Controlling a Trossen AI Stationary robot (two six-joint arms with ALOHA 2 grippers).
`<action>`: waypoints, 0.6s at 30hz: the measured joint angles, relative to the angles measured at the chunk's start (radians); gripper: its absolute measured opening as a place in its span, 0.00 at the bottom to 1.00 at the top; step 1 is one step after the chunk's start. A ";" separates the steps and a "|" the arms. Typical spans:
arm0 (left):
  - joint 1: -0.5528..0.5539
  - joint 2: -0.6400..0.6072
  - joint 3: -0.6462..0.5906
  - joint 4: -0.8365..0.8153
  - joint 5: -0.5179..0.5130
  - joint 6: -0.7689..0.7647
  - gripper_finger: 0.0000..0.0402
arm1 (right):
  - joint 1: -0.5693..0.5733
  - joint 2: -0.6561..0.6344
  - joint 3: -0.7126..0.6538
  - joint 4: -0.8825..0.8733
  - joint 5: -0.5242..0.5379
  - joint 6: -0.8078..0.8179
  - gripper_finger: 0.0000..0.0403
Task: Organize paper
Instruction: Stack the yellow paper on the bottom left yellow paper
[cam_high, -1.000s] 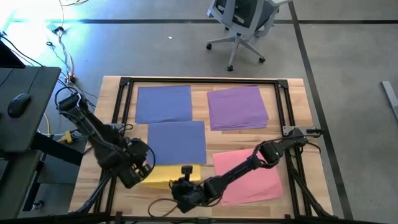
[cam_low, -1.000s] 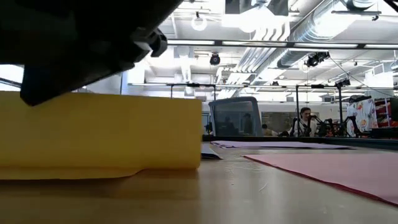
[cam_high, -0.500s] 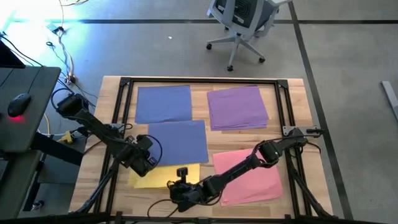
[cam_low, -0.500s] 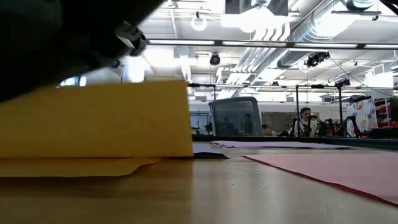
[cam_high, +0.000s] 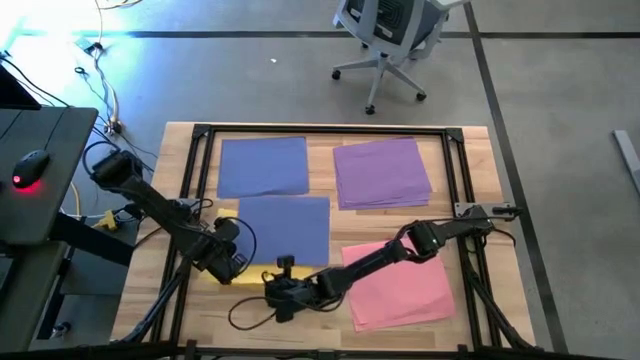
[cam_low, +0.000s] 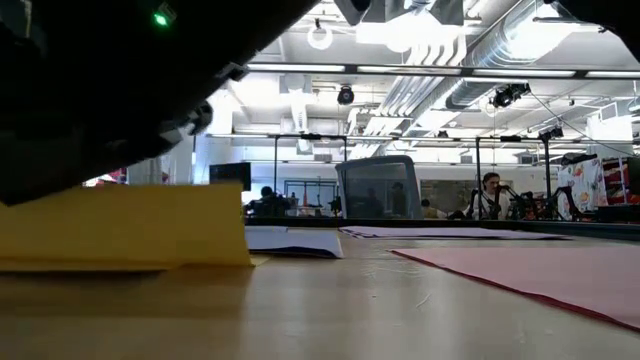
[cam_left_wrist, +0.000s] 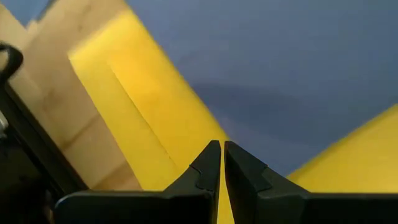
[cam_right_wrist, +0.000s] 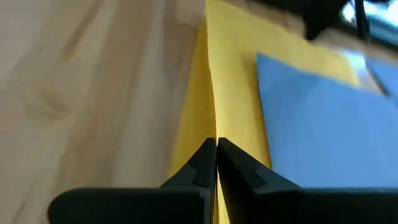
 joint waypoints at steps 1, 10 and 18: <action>-0.006 0.002 -0.021 0.019 0.019 -0.020 0.00 | 0.005 0.000 0.000 -0.024 -0.011 0.023 0.00; -0.052 0.007 -0.169 0.382 0.022 -0.164 0.00 | 0.078 -0.008 0.000 -0.194 -0.046 0.225 0.00; -0.137 0.082 -0.166 0.589 -0.020 -0.256 0.00 | 0.118 -0.038 0.001 -0.237 -0.058 0.350 0.00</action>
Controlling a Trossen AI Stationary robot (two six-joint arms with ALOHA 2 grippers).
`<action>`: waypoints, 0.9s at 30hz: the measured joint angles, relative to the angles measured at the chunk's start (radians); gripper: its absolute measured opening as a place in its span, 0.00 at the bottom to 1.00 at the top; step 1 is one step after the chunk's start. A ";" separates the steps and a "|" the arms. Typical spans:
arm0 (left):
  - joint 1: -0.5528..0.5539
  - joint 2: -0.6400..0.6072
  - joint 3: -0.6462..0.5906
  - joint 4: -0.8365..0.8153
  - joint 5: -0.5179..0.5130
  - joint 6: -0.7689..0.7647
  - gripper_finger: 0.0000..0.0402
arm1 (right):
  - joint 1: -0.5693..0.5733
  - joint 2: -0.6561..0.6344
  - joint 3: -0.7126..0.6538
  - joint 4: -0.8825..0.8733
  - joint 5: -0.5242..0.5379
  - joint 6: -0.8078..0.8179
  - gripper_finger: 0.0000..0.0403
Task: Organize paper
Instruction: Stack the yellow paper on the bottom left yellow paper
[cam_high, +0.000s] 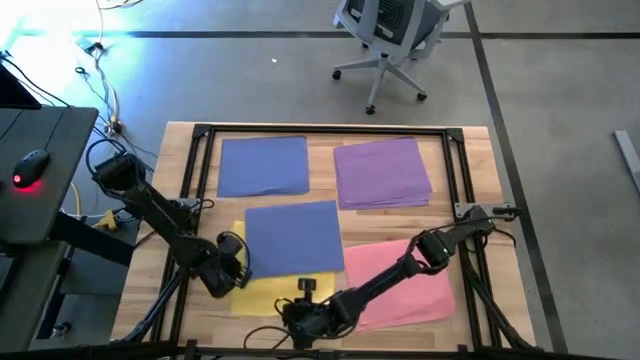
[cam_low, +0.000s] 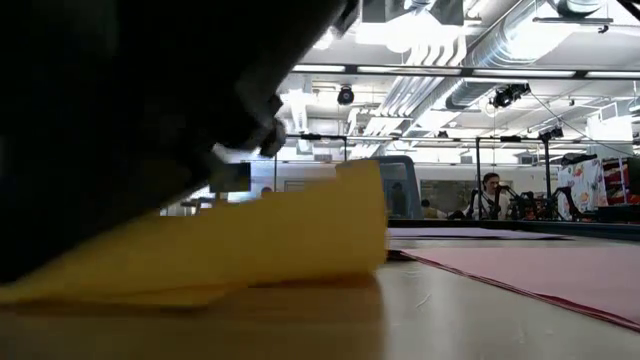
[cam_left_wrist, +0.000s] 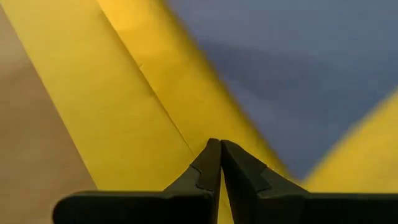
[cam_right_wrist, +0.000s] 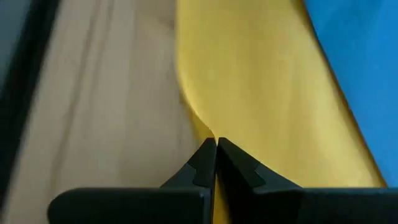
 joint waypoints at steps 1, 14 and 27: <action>-0.013 0.015 0.004 0.031 -0.004 -0.017 0.00 | -0.001 -0.001 0.000 -0.012 -0.007 0.006 0.00; -0.074 0.100 0.104 -0.070 -0.018 -0.100 0.00 | -0.009 -0.016 0.000 -0.025 -0.305 0.157 0.30; -0.068 0.068 0.324 -0.490 -0.007 -0.050 0.00 | -0.013 -0.104 -0.001 -0.209 -0.284 0.340 0.54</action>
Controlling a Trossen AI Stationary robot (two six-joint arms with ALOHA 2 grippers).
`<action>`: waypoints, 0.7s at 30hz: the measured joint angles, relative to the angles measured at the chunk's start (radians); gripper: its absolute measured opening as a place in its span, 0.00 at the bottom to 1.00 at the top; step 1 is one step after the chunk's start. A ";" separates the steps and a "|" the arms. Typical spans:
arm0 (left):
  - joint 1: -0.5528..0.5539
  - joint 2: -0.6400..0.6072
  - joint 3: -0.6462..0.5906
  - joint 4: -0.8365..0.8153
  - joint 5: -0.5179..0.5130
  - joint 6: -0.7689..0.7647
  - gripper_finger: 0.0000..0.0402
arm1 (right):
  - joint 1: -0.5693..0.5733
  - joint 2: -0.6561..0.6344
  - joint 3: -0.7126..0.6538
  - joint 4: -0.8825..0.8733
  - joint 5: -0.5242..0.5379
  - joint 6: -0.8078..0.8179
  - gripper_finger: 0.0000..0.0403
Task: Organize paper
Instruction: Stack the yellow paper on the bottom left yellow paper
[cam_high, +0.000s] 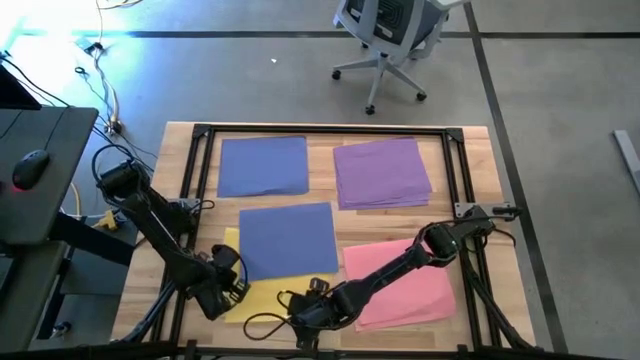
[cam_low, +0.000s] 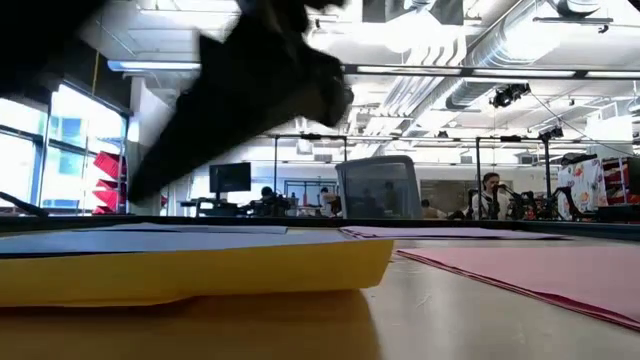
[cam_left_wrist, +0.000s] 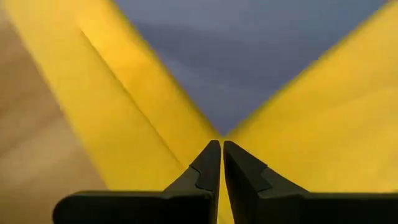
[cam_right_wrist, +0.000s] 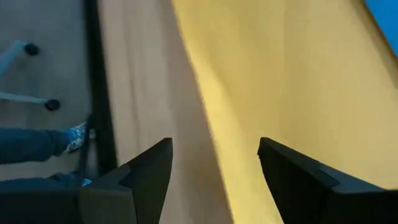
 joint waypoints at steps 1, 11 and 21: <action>0.000 0.002 -0.007 -0.024 0.004 -0.008 0.00 | 0.000 0.000 0.000 -0.013 0.003 0.024 0.53; -0.001 0.011 -0.157 0.012 0.129 -0.037 0.00 | -0.013 -0.042 0.002 -0.344 -0.057 0.288 0.06; -0.037 0.028 -0.104 -0.182 0.190 -0.024 0.00 | -0.022 -0.047 -0.109 -0.374 -0.141 0.380 0.00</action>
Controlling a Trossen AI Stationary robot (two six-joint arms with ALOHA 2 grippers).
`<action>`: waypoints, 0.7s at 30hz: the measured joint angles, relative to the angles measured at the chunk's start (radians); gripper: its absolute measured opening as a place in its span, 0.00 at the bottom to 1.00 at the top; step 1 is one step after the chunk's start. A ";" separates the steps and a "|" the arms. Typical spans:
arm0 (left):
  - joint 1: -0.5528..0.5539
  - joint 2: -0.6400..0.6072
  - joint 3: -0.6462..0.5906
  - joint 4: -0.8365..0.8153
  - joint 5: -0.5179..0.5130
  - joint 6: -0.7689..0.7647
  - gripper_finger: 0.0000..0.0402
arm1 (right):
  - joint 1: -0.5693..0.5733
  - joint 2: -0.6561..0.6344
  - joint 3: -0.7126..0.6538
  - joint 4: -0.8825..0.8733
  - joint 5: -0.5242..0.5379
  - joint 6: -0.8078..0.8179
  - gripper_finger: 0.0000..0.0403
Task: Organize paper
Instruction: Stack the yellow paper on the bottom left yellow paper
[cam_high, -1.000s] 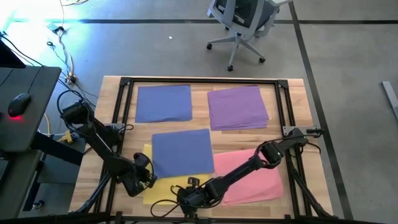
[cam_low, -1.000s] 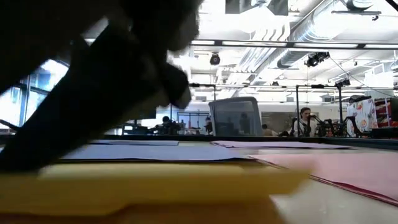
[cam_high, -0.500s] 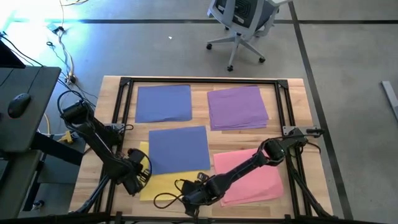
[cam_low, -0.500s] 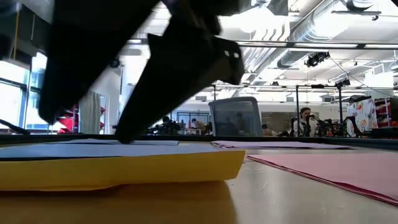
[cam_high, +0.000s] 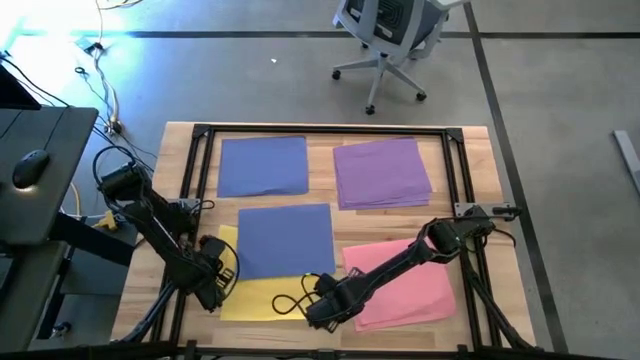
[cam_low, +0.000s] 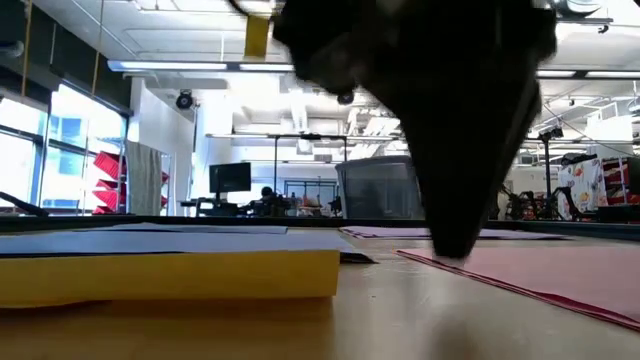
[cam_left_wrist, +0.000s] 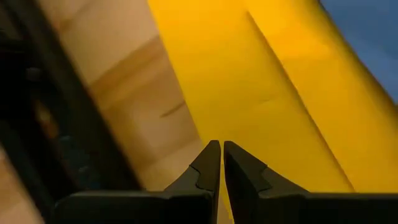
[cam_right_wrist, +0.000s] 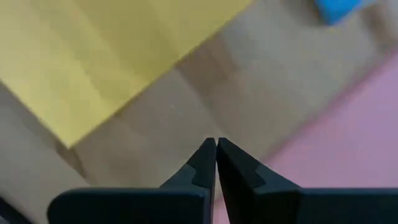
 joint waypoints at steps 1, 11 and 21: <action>-0.005 0.000 0.006 -0.033 0.007 0.001 0.00 | -0.001 0.000 -0.013 0.023 -0.008 0.005 0.00; -0.054 0.000 -0.104 0.146 0.133 -0.065 0.00 | -0.029 -0.001 -0.039 0.109 -0.031 -0.024 0.00; -0.066 0.007 -0.093 0.173 0.068 -0.073 0.00 | -0.087 0.011 -0.038 0.228 -0.004 -0.048 0.00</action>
